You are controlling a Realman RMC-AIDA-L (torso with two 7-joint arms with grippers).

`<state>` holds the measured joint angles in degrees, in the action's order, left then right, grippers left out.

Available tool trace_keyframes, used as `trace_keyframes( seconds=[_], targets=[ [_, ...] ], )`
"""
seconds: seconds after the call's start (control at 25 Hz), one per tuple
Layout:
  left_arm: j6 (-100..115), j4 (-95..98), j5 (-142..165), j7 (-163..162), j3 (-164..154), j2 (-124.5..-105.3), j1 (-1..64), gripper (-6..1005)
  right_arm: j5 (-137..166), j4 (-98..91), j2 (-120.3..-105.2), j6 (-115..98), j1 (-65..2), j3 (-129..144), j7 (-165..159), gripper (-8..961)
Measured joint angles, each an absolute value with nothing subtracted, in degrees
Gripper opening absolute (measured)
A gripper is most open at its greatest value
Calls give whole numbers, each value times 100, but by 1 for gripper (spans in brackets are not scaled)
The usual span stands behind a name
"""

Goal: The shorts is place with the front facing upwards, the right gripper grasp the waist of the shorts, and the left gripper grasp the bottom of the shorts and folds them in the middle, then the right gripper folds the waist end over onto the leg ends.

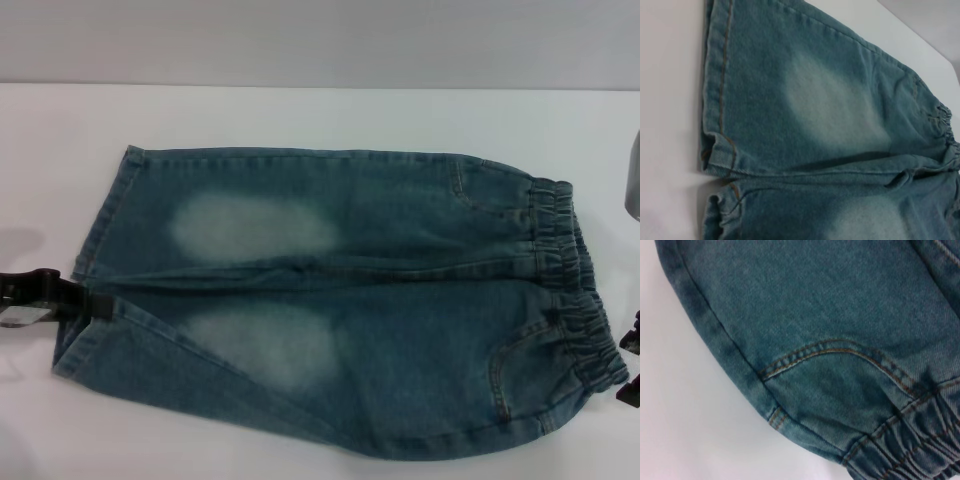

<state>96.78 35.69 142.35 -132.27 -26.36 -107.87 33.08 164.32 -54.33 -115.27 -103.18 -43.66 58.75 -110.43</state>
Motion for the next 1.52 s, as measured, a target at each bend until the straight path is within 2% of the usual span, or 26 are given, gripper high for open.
trace_keyframes(
  seconds=[0.84, 1.52],
  targets=[
    [9675, 3568, 14238, -13223, -2637, -10773, 3295, 37, 16445, -5392, -11544, -10376, -4369, 6026, -11026, 717],
    [9687, 3568, 14238, -13178, -2637, -10781, 3242, 37, 16382, -5476, -11636, -10334, -4346, 5990, -10957, 717]
  ],
)
